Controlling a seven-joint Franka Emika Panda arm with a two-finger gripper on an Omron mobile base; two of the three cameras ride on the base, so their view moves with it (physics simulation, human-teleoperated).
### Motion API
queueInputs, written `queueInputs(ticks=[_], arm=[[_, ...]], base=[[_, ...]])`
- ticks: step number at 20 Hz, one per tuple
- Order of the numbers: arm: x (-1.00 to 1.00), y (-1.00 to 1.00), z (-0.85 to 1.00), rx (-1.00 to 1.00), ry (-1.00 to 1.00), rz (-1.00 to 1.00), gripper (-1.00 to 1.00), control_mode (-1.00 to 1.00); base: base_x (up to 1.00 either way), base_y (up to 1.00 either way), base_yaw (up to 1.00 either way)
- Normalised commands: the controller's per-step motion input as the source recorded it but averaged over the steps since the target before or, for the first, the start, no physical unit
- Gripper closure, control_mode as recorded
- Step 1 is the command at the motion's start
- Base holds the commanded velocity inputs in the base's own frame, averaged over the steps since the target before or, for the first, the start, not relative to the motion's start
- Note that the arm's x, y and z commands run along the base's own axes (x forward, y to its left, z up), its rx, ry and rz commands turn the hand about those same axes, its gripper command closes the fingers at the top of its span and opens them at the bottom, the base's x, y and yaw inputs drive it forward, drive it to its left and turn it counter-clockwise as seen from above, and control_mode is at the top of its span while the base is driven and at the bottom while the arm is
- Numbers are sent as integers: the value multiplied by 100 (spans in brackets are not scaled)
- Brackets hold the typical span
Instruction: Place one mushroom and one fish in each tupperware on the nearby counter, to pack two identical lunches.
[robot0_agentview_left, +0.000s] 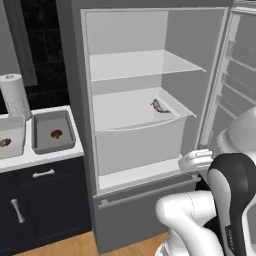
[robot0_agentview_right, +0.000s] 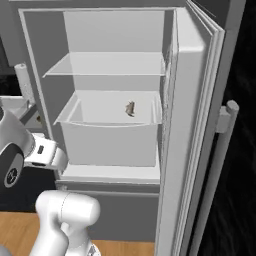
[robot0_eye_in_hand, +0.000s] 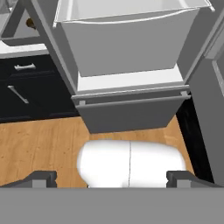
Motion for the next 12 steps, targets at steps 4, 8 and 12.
queueInputs(ticks=[4,8,12], arm=[[0,0,0,0,0,0,-100,100],[0,0,0,0,0,0,-100,100],[0,0,0,0,0,0,-100,100]], base=[[82,-23,1],[78,-35,1],[43,-42,1]])
